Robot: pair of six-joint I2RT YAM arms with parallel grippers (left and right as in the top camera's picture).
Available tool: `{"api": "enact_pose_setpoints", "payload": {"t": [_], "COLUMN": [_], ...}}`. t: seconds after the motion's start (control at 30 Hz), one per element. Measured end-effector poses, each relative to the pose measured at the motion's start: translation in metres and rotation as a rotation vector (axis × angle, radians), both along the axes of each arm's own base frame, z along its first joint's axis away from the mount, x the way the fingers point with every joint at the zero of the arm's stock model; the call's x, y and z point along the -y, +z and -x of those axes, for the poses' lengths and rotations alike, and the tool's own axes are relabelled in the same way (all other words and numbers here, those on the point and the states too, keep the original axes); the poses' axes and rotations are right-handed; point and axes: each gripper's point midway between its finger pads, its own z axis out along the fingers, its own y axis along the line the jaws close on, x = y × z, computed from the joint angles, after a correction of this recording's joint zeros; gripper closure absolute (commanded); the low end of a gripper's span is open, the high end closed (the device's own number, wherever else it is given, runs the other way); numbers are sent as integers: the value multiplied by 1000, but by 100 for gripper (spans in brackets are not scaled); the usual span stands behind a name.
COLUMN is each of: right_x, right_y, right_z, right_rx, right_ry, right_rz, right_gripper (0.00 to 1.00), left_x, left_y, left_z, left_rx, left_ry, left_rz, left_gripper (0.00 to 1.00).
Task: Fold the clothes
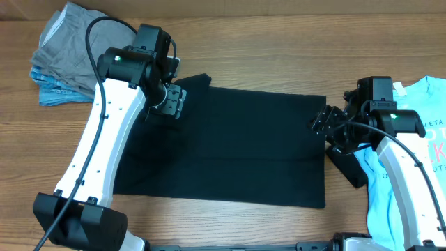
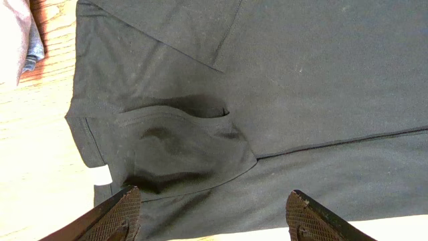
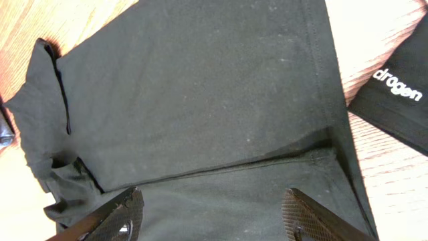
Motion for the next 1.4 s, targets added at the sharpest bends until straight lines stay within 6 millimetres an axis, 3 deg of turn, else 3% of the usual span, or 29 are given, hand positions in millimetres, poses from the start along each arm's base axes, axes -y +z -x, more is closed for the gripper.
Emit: {"api": "enact_pose_setpoints", "payload": {"t": [0.57,0.63,0.67,0.7,0.8,0.93,1.07,1.23,1.4], "right_x": [-3,-3,-3,-3,-3,-2,2,5,9], "right_y": [4,3,3,2,2,1,0,1,1], "right_z": [-7,-5,-4,-3,-1,0,-1,-6,-11], "right_rx": [42,35,31,27,17,3,1,21,36], "right_ry": [29,32,33,32,29,9,-7,-21,-41], "right_rz": [-7,-6,-6,-7,-8,-11,10,24,43], "right_gripper": [28,26,17,1,0,0,0,0,0], "left_x": [-3,1,4,8,21,26,29,28,25], "left_y": [-2,-1,1,3,8,1,-25,-81,-133], "left_z": [11,4,-3,-11,-32,-43,-57,-68,-78], "left_rx": [-46,-14,16,52,147,191,187,85,12], "left_ry": [0,-4,-10,-18,-68,-101,-113,-131,-148], "left_rz": [-11,-3,4,12,24,24,12,-41,-92], "left_gripper": [20,11,7,6,3,3,6,8,22]}}
